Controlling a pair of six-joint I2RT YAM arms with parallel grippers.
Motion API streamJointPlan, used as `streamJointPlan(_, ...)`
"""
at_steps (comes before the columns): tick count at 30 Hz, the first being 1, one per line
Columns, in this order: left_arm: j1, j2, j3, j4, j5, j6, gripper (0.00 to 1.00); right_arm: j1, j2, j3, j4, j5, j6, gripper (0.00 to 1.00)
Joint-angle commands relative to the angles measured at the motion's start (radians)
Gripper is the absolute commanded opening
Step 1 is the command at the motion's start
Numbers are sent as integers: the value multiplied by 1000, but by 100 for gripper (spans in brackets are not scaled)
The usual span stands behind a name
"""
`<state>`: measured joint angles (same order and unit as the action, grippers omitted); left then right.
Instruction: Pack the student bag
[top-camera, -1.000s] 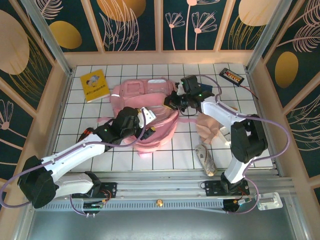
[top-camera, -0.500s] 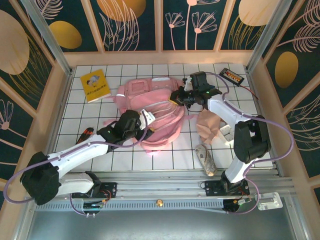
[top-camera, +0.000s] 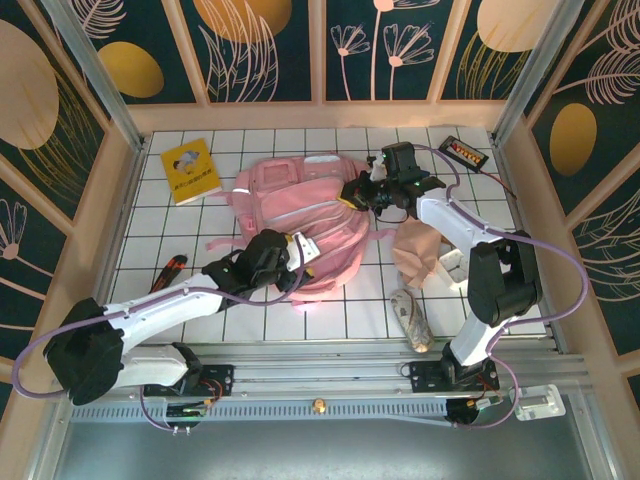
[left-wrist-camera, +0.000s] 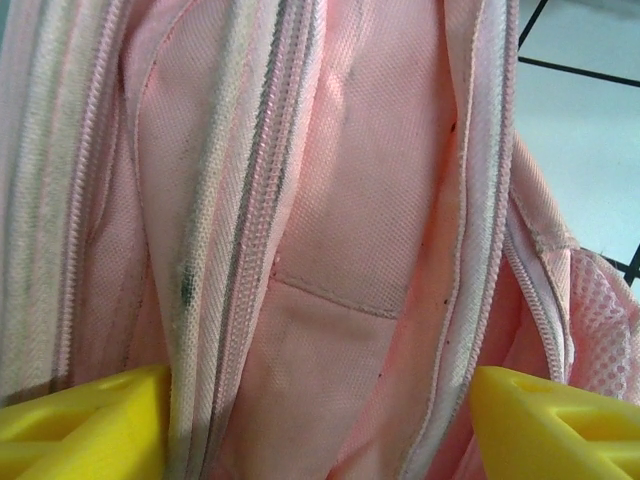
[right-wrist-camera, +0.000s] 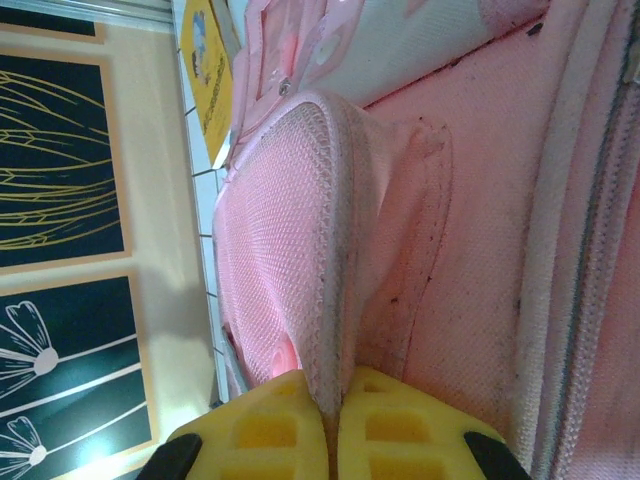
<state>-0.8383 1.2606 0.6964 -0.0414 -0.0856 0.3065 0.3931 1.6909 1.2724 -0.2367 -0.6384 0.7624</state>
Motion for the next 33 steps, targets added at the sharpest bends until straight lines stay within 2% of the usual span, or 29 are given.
streamJointPlan(1,-16,22,-20,34,-12,20,70,-13,-30,67,107,-60,35,0)
streamJointPlan(3,-15,31,-21,47,-65,16,59,-15,-31,68,112,-67,40,0)
streamJointPlan(4,-16,35,-21,58,-100,15,50,-13,-31,66,115,-72,43,0)
streamJointPlan(9,-16,44,3,82,-206,-9,0,-14,-50,34,144,-90,70,0)
streamJointPlan(11,-16,24,0,98,-229,-25,0,-17,-61,23,149,-95,73,3)
streamJointPlan(14,-16,-28,-14,124,-215,-50,0,-26,-93,9,130,-82,67,36)
streamJointPlan(17,-16,-72,-14,132,-201,-78,0,-23,-181,-13,56,-1,25,59)
streamJointPlan(20,-16,-104,-14,142,-180,-99,0,-7,-327,-107,2,98,29,83)
streamJointPlan(23,-16,-112,-8,151,-155,-111,0,56,-473,-269,14,165,112,87)
streamJointPlan(27,-16,-106,-8,181,-115,-118,0,207,-570,-493,200,212,329,87)
streamJointPlan(29,-16,-104,-12,195,-95,-124,0,255,-557,-531,287,241,396,87)
streamJointPlan(33,-16,-111,-25,207,-65,-125,0,312,-438,-466,361,272,429,87)
